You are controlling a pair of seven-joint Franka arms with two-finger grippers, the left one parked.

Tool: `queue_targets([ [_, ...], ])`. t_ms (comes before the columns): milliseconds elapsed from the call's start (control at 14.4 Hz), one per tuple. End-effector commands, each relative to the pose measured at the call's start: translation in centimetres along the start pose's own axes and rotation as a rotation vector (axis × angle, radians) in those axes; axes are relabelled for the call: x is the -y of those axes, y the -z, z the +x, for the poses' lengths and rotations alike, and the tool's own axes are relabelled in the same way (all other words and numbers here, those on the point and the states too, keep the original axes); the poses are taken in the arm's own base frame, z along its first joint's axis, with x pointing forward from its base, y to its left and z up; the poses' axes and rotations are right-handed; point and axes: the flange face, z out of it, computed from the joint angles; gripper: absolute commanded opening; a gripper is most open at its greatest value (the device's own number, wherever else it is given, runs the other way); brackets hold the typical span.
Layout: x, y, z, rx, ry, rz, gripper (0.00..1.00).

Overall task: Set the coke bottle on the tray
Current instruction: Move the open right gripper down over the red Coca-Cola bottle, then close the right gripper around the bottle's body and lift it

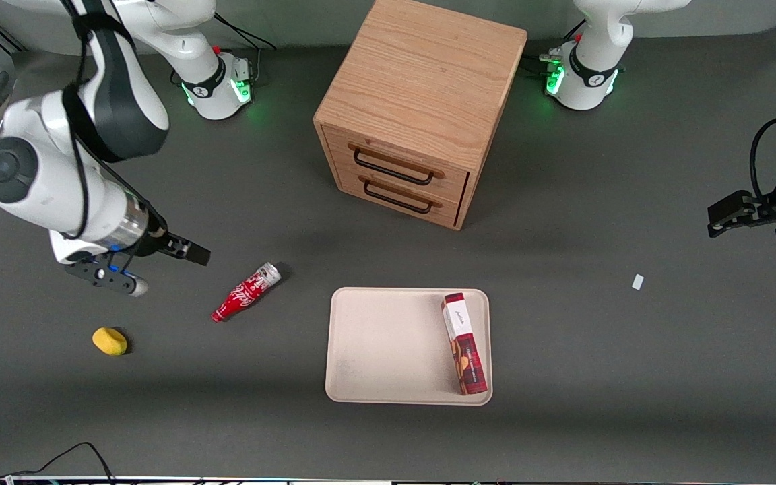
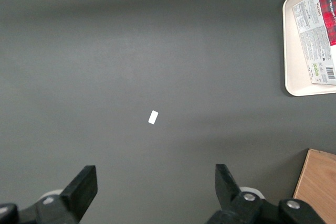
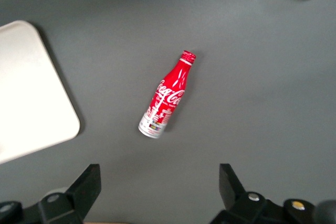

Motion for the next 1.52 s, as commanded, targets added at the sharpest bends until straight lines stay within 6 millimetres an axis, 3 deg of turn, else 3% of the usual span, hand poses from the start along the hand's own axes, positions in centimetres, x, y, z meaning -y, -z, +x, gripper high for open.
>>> queue_targets([
  [0, 2.4, -4.3, 1.0, 0.0, -0.168, -0.009, 1.0],
  [139, 4.6, -9.4, 0.7, -0.001, -0.314, -0.03, 1.0],
  [416, 4.4, -17.7, 0.9, -0.001, -0.423, -0.066, 1.0],
  [693, 1.8, -22.9, 0.9, -0.019, -0.434, -0.062, 1.0],
  [1109, 1.4, -26.9, 0.8, -0.036, -0.437, -0.02, 1.0],
  [1248, 1.5, -27.6, 0.8, -0.04, -0.434, -0.013, 0.77],
  [1455, 1.5, -27.6, 0.8, -0.041, -0.431, -0.012, 0.28],
])
